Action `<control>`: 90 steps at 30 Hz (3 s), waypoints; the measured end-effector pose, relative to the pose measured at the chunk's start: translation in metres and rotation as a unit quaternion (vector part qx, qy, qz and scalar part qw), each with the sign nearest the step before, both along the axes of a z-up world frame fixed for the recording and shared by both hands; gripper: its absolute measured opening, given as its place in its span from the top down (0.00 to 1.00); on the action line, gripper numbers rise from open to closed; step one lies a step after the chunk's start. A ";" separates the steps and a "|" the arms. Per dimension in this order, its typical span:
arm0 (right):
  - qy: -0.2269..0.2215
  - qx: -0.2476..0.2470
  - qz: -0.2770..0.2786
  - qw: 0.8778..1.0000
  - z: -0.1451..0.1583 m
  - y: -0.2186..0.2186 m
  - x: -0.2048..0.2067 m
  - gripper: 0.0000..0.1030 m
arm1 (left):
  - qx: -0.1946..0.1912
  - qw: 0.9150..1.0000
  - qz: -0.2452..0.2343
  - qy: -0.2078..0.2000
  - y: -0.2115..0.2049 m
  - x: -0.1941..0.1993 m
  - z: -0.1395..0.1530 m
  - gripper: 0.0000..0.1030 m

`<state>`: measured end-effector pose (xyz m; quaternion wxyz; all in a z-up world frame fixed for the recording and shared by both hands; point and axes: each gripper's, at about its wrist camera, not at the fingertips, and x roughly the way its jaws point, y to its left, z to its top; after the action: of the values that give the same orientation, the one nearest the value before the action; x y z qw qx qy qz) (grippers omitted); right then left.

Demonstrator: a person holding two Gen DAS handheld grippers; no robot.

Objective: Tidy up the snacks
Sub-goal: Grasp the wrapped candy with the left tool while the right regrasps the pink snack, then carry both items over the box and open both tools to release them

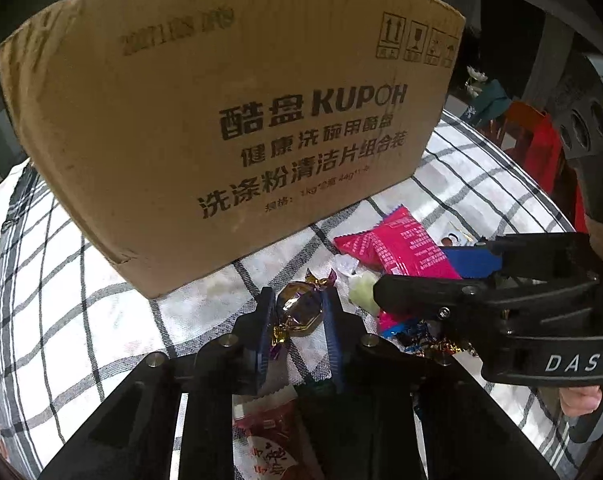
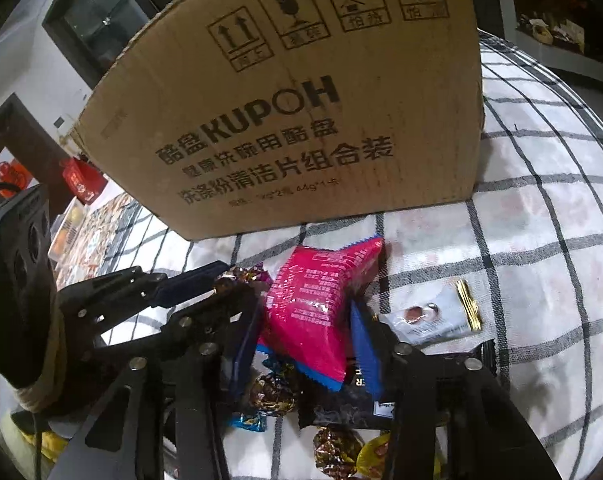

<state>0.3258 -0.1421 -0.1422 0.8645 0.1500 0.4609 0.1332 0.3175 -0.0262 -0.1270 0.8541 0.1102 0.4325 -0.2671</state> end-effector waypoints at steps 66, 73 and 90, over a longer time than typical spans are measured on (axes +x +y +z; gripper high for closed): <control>-0.233 -0.043 0.016 0.971 0.194 -0.030 0.009 0.62 | -0.077 0.976 0.105 -0.173 0.015 0.006 0.202 0.77; -0.227 -0.048 0.016 0.973 0.184 -0.030 0.034 0.62 | -0.061 0.977 0.111 -0.172 0.011 0.036 0.194 0.76; -0.235 -0.056 0.000 0.970 0.186 -0.039 -0.011 0.40 | -0.038 0.964 0.156 -0.213 0.018 -0.032 0.195 0.42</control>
<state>0.3149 -0.1808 0.0435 0.9556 0.0658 0.2517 0.1386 0.2860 -0.0079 0.0684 0.9611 0.0638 0.2418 -0.1171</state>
